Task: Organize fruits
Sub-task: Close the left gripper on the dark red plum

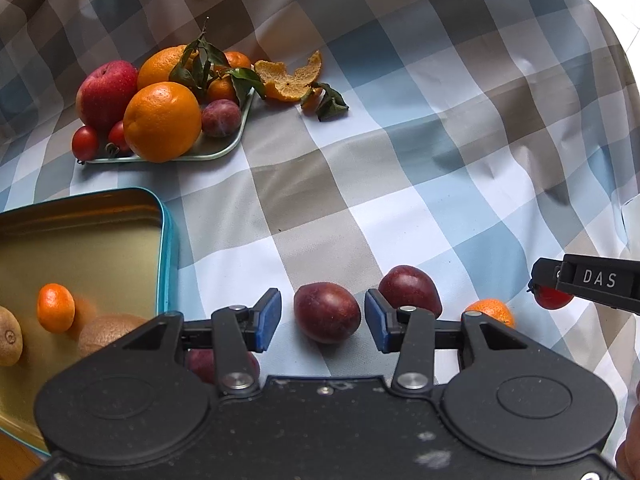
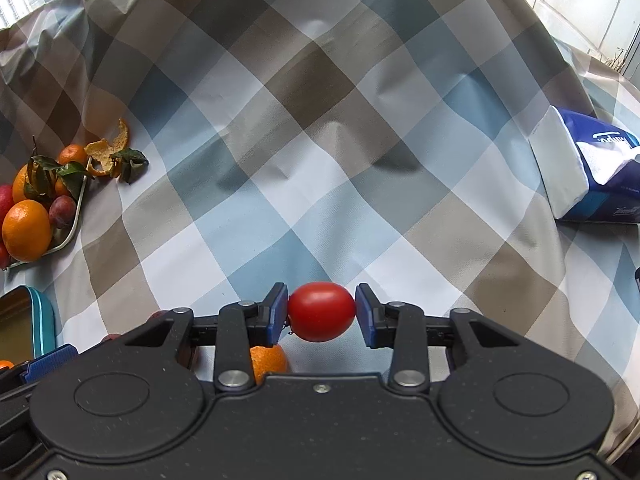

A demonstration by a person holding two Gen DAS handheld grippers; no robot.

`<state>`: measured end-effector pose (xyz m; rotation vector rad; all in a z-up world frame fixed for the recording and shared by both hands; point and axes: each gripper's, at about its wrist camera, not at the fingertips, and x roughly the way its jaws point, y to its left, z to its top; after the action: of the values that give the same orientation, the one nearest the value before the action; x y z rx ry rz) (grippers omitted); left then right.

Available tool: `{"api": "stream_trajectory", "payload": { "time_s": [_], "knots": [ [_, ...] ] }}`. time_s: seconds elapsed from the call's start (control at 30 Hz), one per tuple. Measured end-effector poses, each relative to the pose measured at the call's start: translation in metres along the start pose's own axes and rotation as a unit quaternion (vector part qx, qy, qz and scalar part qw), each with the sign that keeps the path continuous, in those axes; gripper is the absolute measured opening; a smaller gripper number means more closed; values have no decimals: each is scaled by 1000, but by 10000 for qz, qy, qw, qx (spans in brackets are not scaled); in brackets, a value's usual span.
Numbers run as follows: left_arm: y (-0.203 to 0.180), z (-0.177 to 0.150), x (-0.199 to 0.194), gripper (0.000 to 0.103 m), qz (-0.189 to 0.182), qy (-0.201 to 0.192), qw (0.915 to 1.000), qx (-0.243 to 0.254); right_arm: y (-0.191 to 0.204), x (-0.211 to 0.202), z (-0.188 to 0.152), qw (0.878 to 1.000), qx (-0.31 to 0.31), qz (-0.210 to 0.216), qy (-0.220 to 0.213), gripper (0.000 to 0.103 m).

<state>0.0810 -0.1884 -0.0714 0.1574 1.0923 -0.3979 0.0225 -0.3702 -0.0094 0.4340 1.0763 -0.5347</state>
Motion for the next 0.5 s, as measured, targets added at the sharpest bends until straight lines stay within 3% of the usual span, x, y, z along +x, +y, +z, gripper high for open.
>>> {"api": "stream_trajectory", "payload": {
  "time_s": [0.3, 0.5],
  "knots": [
    [-7, 1, 31, 46, 149, 404, 9991, 35, 0, 3, 0, 10000, 18, 11, 85, 46],
    [-6, 4, 33, 46, 94, 425, 9990, -68, -2, 6, 0, 9999, 50, -30, 130, 46]
  ]
}}
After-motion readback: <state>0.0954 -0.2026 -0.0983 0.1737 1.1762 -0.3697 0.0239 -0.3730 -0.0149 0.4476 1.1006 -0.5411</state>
